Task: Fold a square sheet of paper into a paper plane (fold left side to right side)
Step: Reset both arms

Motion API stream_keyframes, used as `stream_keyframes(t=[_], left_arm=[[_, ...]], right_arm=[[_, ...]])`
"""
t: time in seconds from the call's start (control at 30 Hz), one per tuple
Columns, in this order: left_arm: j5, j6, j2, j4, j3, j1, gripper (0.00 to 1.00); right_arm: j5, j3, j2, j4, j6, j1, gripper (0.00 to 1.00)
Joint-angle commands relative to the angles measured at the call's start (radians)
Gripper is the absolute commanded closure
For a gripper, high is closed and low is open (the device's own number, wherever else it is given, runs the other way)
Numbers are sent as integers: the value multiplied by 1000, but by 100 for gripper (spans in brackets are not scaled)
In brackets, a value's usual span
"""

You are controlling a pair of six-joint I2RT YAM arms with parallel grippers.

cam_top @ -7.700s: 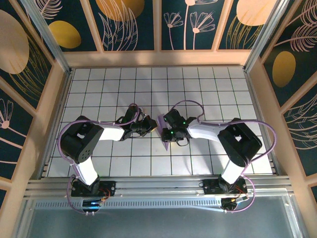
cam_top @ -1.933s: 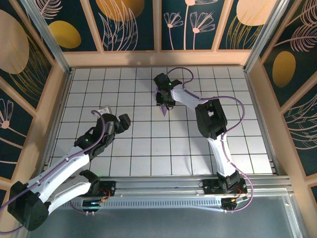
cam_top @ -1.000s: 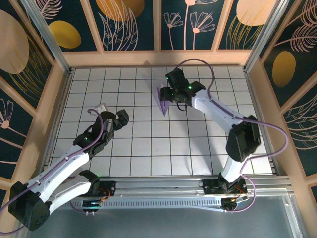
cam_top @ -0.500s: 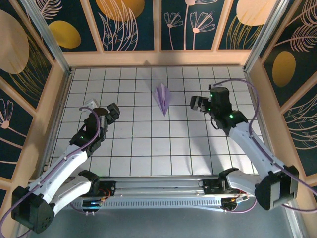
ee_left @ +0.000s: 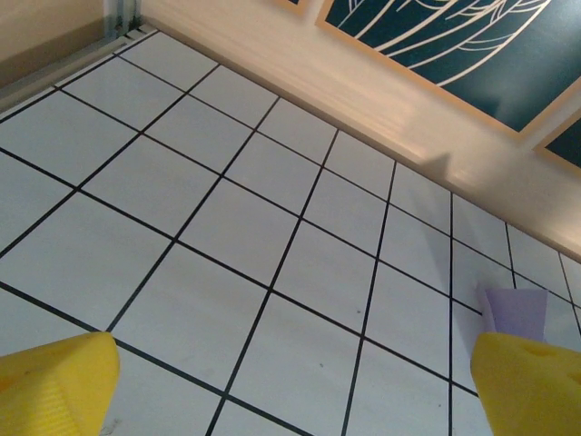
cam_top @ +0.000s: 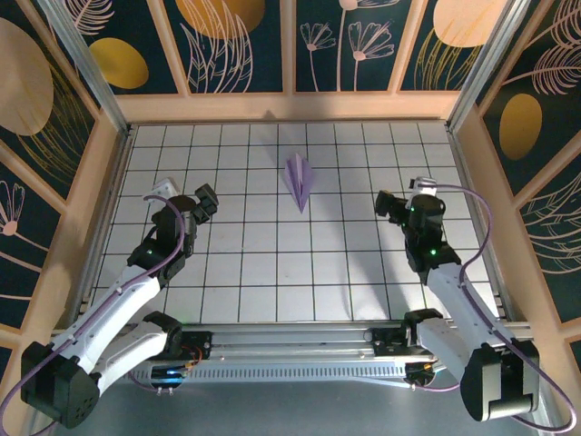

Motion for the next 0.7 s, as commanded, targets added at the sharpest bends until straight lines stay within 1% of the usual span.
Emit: stream_keyframes(t=[0.0,0.1,0.27,0.43,0.5,0.57,0.67], left_arm=[[-33,29,1,7,12,6,1],[-37,39,4,-2,17,6,1],[-36,42,17,-12,27,5,1],[-43,39,34,-12,27,5,1],[-44,39,39,-13,30,5,1],[-49,39,45,-16,33,6,1],[-62,40,53,-16,39,5,1]], right_arm=[[6,-105,8,305,-30,-57,1],[-36,-185,70,496,-26,-118,1],[-112,-228,208,686,-34,-190,1],[-146,-260,352,852,-78,-204,1],[-157,-282,410,951,-78,-209,1],[-198,-272,439,979,-91,-210,1],[-220,-283,498,1105,-99,-215,1]])
